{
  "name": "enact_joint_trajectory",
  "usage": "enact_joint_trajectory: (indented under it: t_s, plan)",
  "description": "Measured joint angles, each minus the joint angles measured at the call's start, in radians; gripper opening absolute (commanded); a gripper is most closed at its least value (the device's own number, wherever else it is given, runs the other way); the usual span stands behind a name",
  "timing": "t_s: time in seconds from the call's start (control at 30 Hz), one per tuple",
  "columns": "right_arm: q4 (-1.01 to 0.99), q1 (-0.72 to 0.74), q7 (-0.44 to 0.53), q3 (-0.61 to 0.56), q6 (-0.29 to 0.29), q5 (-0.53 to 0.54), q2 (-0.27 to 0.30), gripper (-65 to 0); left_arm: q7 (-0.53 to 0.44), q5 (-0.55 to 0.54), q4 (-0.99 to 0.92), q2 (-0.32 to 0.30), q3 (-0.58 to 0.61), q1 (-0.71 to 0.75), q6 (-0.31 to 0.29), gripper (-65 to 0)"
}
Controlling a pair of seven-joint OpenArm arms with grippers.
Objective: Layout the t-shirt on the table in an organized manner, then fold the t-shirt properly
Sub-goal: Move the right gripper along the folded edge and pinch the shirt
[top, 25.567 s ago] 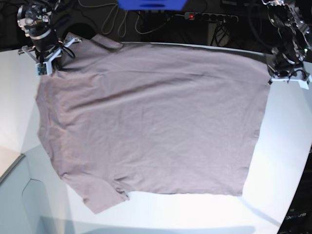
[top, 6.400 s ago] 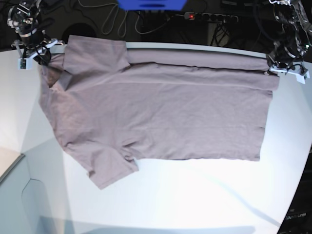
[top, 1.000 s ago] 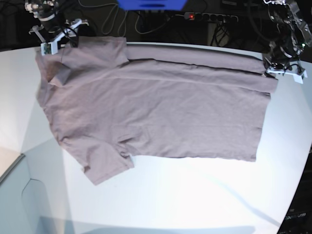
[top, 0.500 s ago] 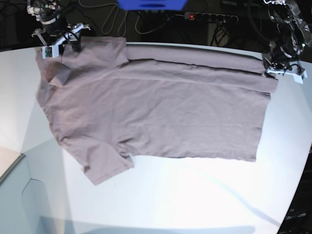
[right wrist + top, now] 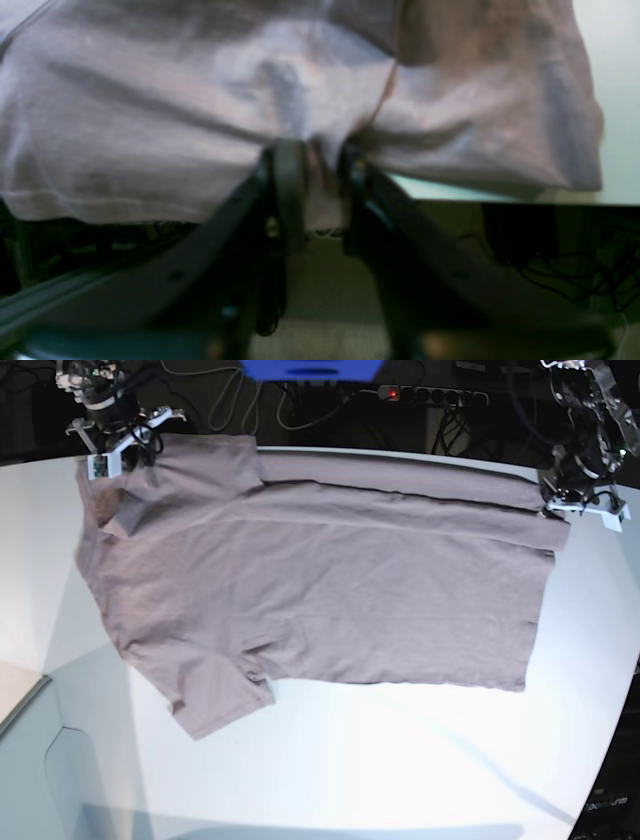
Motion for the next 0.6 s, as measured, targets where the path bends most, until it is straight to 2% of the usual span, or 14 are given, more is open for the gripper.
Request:
enact_joint_trajectory:
  t_s: [0.17,0.37,0.6]
  plan:
    - [0.017,-0.002,-0.016,0.000,0.000,-0.008,-0.001,-65.0,0.000,0.000,0.000,0.000,0.000,0.000,0.000,-65.0]
    - [0.101,-0.019,-0.022,0.000,0.000,-0.008,-0.001,-65.0,0.001,0.000,0.002,0.000,0.000,0.000,0.000,-65.0]
    - [0.110,-0.019,-0.022,0.000,0.000,-0.008,0.000,-65.0,0.000,0.000,0.002,0.000,0.000,0.000,0.000,-65.0]
